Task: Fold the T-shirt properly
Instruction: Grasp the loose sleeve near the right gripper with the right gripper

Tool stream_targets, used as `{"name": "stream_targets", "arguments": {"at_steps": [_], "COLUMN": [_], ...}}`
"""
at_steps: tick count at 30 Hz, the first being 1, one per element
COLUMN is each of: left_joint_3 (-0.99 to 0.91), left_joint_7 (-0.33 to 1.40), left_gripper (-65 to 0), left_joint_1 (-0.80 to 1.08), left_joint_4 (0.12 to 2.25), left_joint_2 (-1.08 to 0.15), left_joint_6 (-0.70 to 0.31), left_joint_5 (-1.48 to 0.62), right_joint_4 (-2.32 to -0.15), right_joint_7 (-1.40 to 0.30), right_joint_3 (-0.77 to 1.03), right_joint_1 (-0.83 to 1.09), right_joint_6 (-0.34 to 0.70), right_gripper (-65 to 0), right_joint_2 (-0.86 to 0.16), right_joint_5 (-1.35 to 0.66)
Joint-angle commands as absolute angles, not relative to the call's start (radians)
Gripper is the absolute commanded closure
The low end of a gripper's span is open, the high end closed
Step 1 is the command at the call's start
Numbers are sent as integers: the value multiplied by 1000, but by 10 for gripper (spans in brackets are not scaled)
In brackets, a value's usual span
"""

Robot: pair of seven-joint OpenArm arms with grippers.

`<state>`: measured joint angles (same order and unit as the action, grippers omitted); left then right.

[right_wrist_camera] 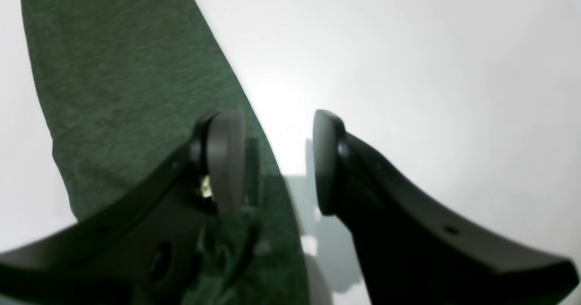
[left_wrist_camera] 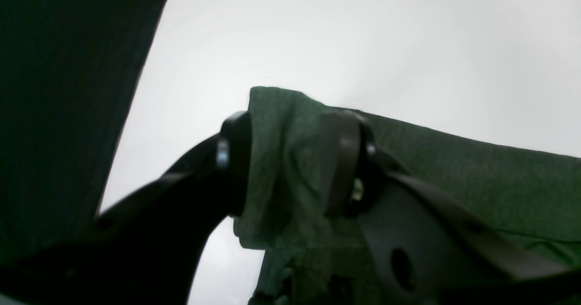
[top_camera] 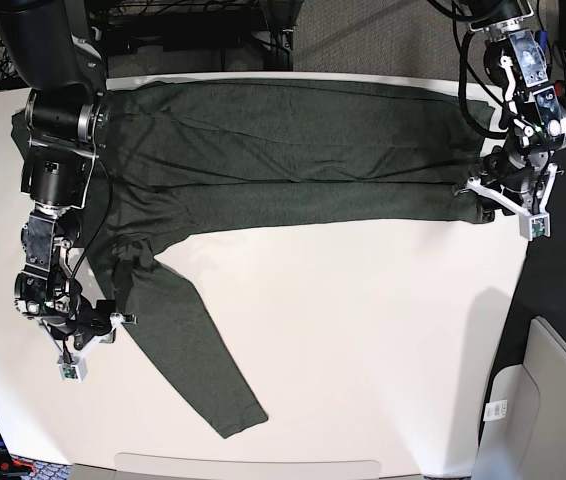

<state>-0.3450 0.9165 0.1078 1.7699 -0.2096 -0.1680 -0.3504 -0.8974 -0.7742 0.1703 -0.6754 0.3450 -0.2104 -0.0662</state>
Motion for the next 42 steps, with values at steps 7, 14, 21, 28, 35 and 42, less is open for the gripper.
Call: {"name": "stream_targets", "arguments": {"at_steps": [7,14,21,28,35,42], "left_joint_3": [-348,-348,-348,-348,-348,-352], "left_joint_7": [903,903,903,903,903,903], "left_gripper": [-244,-244,-244,-244,-244,-244], "left_joint_1": [96,94,94,94,99,101], "left_joint_4": [1788,1788,1788,1788,1827,1830], "left_joint_2": [-220,-220,-220,-220,-206,-203], "left_joint_6": [-171,-171,-171,-171,-171,-171], "left_joint_5": [-355,-355,-355,-355,-357,-357], "right_joint_4": [-762,-716,-647,-679,-803,-1046], "right_joint_7": [-624,-599,-599,-688,-843,-926], "right_joint_3": [173,173,173,166,165,173], "right_joint_1": [-740,-740,-731,-717,-704,-613], "right_joint_6": [349,349,354,366,492,506], "right_gripper": [-263,-263,-261,-95,-4,-4], "right_joint_2": [-219,-219,-211,-202,-189,-209], "right_joint_5": [-74,-74,-77,-165,-197,-303]}}
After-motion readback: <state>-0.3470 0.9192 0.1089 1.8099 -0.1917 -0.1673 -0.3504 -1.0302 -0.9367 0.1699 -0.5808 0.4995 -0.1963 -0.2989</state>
